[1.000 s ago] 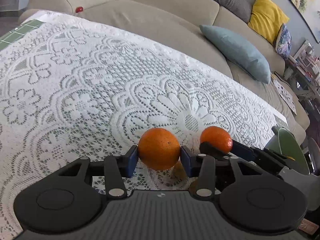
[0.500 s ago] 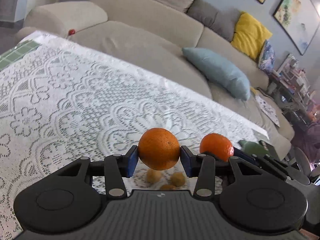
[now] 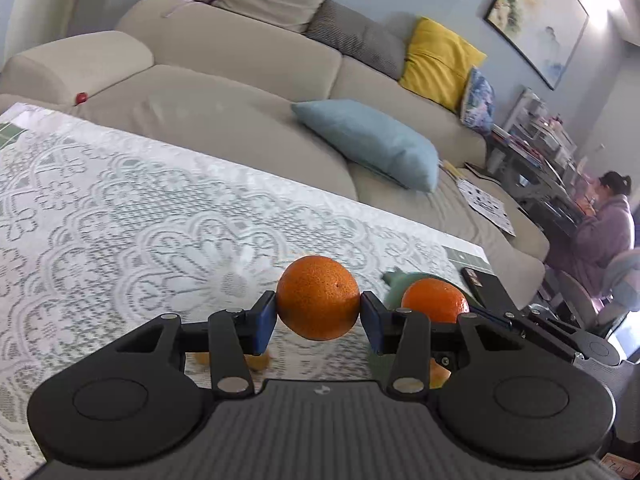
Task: Organize fruits
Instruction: 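Carry both tangerines into the green colander and lower them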
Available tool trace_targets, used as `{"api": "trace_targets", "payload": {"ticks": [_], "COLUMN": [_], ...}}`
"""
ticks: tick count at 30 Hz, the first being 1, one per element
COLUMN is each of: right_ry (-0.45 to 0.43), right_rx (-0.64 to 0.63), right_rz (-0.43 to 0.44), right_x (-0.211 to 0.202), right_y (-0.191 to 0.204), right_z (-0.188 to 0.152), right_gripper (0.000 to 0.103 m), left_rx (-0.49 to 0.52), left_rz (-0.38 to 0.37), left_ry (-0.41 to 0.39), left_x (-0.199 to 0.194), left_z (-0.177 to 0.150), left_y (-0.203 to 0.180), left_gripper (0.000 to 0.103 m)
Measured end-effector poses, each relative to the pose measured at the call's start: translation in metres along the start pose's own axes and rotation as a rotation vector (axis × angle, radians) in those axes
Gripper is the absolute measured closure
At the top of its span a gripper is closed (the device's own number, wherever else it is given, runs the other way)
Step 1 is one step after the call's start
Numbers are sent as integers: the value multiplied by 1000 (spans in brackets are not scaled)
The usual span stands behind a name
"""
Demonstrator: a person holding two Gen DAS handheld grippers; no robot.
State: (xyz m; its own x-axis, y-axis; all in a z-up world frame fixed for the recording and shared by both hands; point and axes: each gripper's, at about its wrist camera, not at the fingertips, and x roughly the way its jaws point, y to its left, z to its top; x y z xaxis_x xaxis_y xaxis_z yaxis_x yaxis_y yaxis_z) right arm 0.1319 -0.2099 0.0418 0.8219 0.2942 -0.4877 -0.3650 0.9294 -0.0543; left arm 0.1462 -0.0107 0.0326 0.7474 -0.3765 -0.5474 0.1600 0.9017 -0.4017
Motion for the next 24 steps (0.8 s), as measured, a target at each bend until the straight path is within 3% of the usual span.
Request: {"api": "trace_targets", "payload": {"ticks": [14, 24], "right_ry": [79, 166], "right_rx": [65, 109], "right_rz": [-85, -95], "right_x": [-11, -4], "right_y": [-63, -90], "right_z": [-24, -40], "right_gripper": [62, 62], "left_rx": [118, 148], "left_rz": [-95, -115], "left_ry": [86, 166], "left_x": [45, 82], "left_z": [-18, -33], "left_y": [-77, -95], "left_gripper": [52, 52]}}
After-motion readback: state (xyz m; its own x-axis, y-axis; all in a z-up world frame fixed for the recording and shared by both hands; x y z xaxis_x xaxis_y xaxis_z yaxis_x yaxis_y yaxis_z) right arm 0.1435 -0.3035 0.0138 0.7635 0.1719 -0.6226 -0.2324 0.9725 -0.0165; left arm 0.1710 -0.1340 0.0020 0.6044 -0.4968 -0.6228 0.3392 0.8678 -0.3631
